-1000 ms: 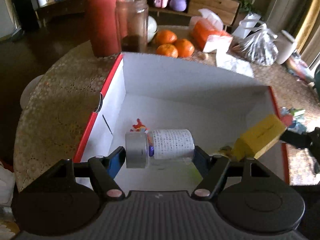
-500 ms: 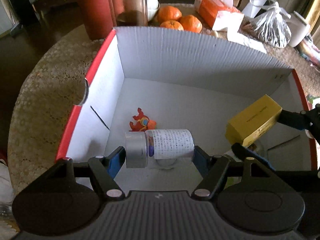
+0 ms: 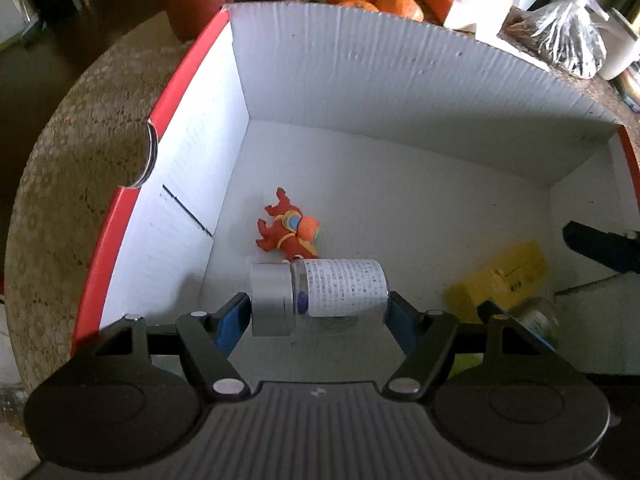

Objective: Organize rigid objects
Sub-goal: 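Open the right tool to drop the yellow box while the left tool releases the bottle in the box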

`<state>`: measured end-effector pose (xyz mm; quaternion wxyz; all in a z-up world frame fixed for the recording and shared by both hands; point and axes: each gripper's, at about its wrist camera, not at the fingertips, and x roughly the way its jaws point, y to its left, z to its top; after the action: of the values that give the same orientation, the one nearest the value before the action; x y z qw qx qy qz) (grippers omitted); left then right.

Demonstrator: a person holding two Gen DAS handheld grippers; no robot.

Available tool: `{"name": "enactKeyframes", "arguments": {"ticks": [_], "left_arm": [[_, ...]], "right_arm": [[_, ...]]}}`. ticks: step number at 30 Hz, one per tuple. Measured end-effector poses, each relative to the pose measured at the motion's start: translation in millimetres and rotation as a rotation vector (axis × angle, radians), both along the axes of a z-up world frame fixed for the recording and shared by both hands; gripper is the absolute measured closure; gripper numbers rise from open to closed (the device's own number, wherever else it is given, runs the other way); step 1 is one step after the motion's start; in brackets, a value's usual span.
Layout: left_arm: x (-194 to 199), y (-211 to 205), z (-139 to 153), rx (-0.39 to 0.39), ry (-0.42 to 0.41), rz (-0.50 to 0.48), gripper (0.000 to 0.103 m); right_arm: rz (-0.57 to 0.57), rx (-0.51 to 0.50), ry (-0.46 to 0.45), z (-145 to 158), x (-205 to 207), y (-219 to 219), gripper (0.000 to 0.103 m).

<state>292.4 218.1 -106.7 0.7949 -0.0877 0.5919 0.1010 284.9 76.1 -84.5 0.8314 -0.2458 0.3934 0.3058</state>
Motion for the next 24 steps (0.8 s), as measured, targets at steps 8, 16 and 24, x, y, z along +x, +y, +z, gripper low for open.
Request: {"name": "enactKeyframes", "arguments": {"ticks": [8, 16, 24], "left_arm": [[0.5, 4.8, -3.2, -0.022, 0.019, 0.026, 0.031], [-11.5, 5.8, 8.5, -0.049, -0.017, 0.052, 0.030], [-32.5, 2.9, 36.5, -0.049, -0.100, 0.057, 0.025]], "right_arm": [[-0.012, 0.058, -0.028, 11.6, -6.0, -11.9, 0.024], [-0.014, 0.130, -0.028, 31.2, -19.5, -29.1, 0.020], [-0.021, 0.189, -0.037, 50.7, -34.5, -48.3, 0.018]]}}
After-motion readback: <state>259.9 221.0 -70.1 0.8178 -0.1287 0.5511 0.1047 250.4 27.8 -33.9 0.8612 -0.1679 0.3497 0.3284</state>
